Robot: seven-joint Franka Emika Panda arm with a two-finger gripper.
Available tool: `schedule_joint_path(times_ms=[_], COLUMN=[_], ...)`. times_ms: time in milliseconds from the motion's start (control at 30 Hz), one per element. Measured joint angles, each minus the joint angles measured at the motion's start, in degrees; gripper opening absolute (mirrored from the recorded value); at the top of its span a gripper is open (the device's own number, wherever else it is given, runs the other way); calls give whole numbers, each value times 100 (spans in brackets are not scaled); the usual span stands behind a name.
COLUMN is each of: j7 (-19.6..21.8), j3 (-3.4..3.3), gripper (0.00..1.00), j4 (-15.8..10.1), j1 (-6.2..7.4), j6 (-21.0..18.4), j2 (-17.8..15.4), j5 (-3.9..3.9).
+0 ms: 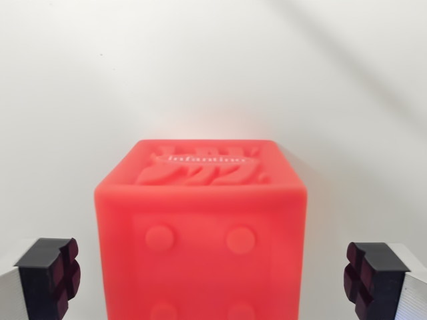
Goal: Destack cube
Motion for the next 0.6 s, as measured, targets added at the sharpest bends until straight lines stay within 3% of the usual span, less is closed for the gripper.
schedule_joint_path(times_ms=[233, 600], j7=[63, 266], j3=[-135, -357], gripper=[100, 100], j4=[-81, -185], j1=[114, 277], j6=[-227, -744], j2=[-308, -951], j5=[-90, -371])
